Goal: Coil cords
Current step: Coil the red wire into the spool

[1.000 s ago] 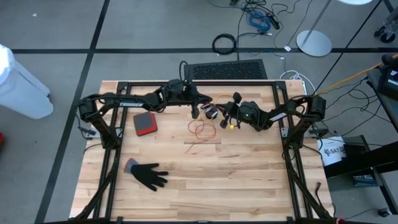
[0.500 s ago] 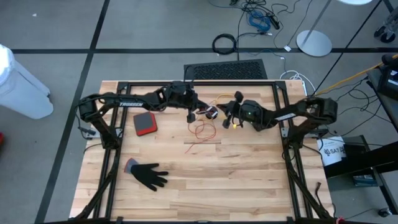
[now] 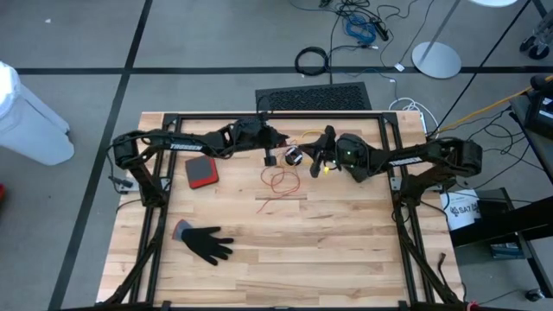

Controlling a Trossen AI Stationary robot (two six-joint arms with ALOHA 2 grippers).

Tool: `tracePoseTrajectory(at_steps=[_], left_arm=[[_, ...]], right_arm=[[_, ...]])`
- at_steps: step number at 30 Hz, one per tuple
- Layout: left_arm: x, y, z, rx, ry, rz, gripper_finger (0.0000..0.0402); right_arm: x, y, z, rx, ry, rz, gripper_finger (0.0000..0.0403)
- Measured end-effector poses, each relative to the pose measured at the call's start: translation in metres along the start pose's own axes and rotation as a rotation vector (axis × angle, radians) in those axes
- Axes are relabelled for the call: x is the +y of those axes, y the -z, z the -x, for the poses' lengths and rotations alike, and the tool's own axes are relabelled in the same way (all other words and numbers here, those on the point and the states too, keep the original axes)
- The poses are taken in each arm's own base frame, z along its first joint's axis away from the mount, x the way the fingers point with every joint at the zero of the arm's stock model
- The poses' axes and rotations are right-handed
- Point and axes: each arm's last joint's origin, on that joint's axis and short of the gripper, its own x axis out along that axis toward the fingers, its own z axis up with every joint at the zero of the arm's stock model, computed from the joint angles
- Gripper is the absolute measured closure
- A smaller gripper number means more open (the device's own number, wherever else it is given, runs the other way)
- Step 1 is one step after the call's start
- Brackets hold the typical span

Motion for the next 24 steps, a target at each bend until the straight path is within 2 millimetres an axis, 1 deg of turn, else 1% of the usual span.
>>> tracePoseTrajectory(at_steps=[3,6,8,10,14,17,21,24], left_arm=[[-0.006,0.000,-0.006,-0.004,-0.043,-0.039,0.0402],[-0.009,-0.003,-0.009,-0.008,-0.147,-0.046,0.0402],[-0.009,-0.005,-0.010,-0.024,-0.185,-0.057,0.0402],[-0.007,-0.008,-0.010,-0.054,-0.208,-0.055,0.0402],[-0.005,-0.015,-0.008,-0.089,-0.300,-0.041,0.0402],[-0.005,-0.014,-0.008,-0.085,-0.288,-0.043,0.0402],[-0.009,-0.007,-0.010,-0.051,-0.175,-0.059,0.0402],[-0.014,-0.003,-0.011,-0.015,-0.126,-0.063,0.0402]], right_arm=[[0.007,-0.012,-0.006,-0.024,-0.020,0.001,0.0403],[0.012,-0.024,-0.010,-0.021,-0.030,0.004,0.0403],[0.015,-0.030,-0.013,-0.013,-0.034,0.008,0.0403],[0.018,-0.034,-0.015,-0.016,-0.042,0.009,0.0403],[0.021,-0.034,-0.019,-0.012,-0.048,-0.011,0.0403],[0.021,-0.029,-0.021,0.015,-0.041,-0.010,0.0403],[0.020,-0.024,-0.022,0.059,-0.020,0.029,0.0403],[0.019,-0.024,-0.022,0.061,0.009,0.068,0.0403]])
